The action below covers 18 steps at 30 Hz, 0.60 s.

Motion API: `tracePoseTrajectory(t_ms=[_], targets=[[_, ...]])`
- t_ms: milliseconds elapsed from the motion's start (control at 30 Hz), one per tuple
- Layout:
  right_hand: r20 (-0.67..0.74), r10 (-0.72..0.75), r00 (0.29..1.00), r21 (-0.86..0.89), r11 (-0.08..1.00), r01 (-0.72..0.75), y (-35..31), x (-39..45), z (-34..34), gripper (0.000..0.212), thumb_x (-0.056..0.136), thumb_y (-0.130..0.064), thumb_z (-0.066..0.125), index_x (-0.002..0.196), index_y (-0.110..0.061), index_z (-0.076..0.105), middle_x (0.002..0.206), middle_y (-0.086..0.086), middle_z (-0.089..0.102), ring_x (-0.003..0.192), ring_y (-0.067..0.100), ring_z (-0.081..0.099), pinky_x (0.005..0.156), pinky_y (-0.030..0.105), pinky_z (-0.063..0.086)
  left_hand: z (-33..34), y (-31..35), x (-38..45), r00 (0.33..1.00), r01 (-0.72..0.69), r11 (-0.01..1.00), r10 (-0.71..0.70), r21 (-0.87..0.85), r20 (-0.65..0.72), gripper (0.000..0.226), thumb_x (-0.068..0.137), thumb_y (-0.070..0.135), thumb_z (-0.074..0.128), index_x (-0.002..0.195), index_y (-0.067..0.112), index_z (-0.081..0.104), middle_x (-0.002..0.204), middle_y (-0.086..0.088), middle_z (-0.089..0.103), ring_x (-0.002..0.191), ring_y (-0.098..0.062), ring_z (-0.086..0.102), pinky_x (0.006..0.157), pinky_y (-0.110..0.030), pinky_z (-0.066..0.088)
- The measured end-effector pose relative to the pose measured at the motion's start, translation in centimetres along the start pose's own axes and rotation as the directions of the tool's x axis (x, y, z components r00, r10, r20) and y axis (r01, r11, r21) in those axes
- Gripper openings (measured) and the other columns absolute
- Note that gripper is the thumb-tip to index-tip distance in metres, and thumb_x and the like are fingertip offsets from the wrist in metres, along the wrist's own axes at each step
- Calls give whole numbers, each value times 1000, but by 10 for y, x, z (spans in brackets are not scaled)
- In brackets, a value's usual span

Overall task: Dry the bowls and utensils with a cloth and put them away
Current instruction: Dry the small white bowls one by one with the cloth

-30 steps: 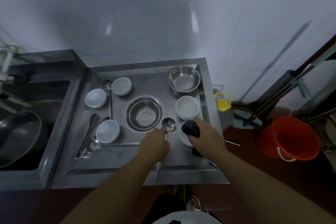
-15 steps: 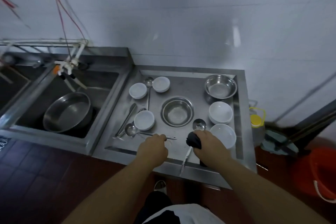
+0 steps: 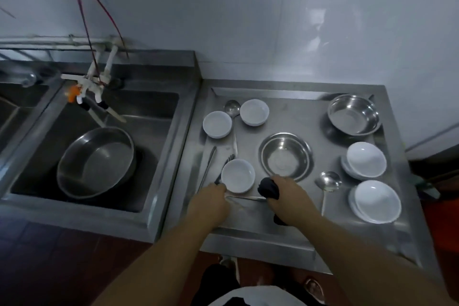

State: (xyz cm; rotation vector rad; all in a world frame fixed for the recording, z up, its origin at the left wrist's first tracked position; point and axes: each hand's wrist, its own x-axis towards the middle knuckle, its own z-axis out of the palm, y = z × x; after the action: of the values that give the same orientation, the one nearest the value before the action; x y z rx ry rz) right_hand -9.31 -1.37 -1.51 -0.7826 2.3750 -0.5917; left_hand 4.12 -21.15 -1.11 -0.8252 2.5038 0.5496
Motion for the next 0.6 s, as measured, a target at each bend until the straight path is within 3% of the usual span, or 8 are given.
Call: tracePoseTrajectory(t_ms=[67,133,267,433,600], targets=[[-52,84,995,113,991,-78,-20,18,11,23,89,-21,70,110,-16,60,95,3,63,78,15,56,62,26,41,-6,-23,18,1000,-16,1000,16,-1,26,15,101,32,52,105,23,63,110,-3,68,87,-22,61,75,-36,53],[-94,172,981,210,966,-150,-35,31,20,21,90,-21,71,107,-14,60,90,2,63,76,13,57,61,23,39,-12,-41,36,998,-20,1000,20,-3,55,10,99,32,54,98,22,58,105,-5,66,85,-24,59,74,-36,50],[-104,292,951,298,921,-250,-48,43,30,26,90,-22,73,111,-14,60,97,4,65,85,16,61,75,36,52,-12,-58,71,995,-18,1000,19,-12,97,27,101,25,53,124,14,63,122,-9,66,105,-29,65,86,-39,53],[-110,395,912,362,871,-333,-44,51,38,28,87,-20,75,112,-19,63,102,-1,65,92,19,63,81,42,55,1,-49,109,995,-7,998,14,-70,102,24,106,34,52,114,14,62,113,-8,69,90,-24,62,70,-34,46],[-94,456,885,427,821,-378,-33,61,47,28,86,-22,73,112,-25,62,99,-4,66,92,17,64,81,43,55,16,-31,135,993,23,991,-9,-129,114,25,104,30,53,117,10,62,109,-12,70,85,-23,59,65,-33,45]])
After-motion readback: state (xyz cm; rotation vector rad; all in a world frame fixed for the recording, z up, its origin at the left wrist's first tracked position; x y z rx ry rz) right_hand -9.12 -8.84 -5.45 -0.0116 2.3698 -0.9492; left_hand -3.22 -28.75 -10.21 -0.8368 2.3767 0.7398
